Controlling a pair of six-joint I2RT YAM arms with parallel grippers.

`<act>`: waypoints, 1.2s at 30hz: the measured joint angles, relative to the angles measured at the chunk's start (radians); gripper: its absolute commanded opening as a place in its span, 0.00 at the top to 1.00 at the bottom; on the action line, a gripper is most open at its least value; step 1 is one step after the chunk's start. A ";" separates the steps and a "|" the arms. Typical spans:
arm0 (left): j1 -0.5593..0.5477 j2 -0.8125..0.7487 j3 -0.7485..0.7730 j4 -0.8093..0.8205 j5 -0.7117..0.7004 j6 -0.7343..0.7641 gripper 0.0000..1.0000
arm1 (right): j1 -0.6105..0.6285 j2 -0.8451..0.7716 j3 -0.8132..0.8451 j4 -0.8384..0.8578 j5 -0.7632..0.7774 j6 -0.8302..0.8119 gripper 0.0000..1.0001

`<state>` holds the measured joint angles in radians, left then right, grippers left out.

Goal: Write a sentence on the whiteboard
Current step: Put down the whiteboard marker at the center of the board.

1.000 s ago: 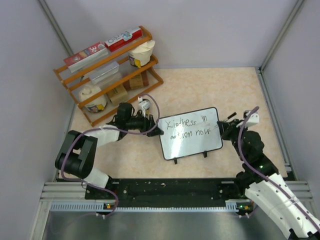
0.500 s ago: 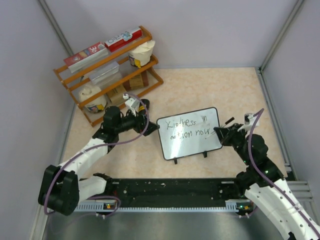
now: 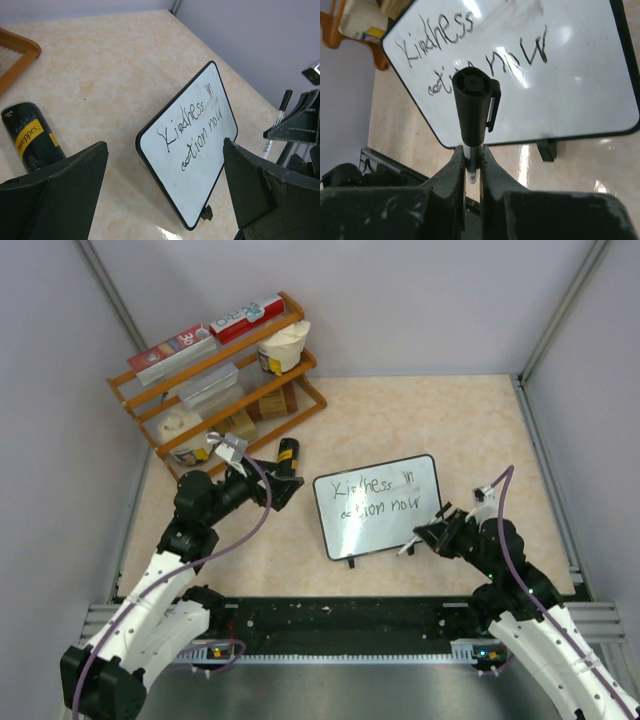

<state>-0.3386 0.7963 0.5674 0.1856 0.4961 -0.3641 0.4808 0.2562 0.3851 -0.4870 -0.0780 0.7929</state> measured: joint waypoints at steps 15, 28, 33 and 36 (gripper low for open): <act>0.000 -0.278 -0.058 -0.078 -0.308 0.045 0.01 | 0.000 -0.095 -0.053 -0.265 -0.081 0.196 1.00; 0.000 -0.282 -0.098 -0.085 -0.465 0.052 0.01 | 0.000 -0.129 -0.175 -0.344 -0.074 0.343 0.86; 0.000 -0.275 -0.108 -0.069 -0.465 0.052 0.01 | 0.000 -0.114 -0.187 -0.343 -0.054 0.372 0.53; 0.000 -0.261 -0.108 -0.061 -0.464 0.051 0.01 | 0.000 -0.114 -0.189 -0.343 -0.036 0.386 0.35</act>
<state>-0.3386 0.5350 0.4595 0.1242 0.0322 -0.3126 0.4808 0.1425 0.1959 -0.8295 -0.1143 1.1786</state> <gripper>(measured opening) 0.989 0.491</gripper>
